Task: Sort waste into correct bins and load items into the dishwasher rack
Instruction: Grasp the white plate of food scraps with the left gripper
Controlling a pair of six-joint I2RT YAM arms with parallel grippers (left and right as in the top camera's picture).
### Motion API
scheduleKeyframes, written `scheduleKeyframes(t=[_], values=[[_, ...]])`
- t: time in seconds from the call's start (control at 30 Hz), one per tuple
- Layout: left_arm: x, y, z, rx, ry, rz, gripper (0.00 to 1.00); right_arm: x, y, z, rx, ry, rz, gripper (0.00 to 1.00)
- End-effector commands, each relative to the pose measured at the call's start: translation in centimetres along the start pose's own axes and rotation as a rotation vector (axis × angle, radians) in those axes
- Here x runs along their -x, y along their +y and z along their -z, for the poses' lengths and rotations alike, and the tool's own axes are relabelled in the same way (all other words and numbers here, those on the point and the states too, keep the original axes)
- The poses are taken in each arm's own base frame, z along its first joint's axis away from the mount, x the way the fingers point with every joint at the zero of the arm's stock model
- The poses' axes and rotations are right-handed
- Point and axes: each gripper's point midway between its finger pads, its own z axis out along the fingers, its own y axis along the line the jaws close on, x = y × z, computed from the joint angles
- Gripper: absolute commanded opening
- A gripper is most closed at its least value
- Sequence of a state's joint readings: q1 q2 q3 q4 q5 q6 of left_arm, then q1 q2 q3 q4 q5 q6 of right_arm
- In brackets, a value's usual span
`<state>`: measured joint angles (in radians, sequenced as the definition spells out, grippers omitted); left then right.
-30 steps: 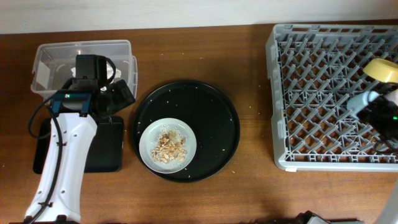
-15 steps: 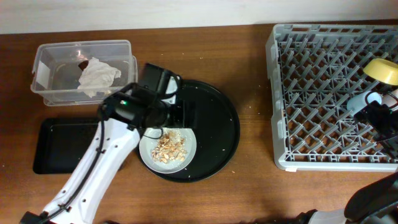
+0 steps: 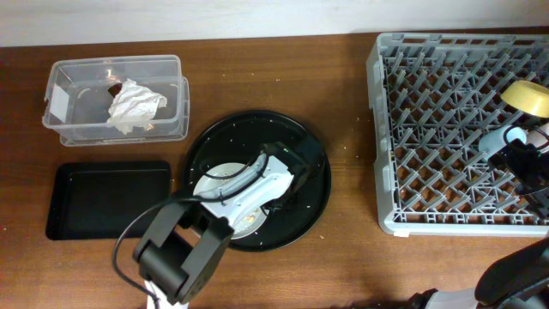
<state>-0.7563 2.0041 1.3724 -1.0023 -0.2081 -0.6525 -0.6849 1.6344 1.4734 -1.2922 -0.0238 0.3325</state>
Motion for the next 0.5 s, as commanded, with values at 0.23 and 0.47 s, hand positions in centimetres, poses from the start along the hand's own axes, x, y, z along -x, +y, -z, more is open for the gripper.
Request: scheduleKeyframes(t=[0.23, 0.47], values=[[0.56, -0.43, -1.45, 0.02, -0.015, 0.018, 0.39, -0.04, -0.1, -0.1, 0.0, 0.004, -0.006, 0.98], [0.3, -0.18, -1.45, 0.029, -0.004, 0.015, 0.11, -0.04, -0.1, -0.1, 0.0, 0.004, -0.005, 0.98]])
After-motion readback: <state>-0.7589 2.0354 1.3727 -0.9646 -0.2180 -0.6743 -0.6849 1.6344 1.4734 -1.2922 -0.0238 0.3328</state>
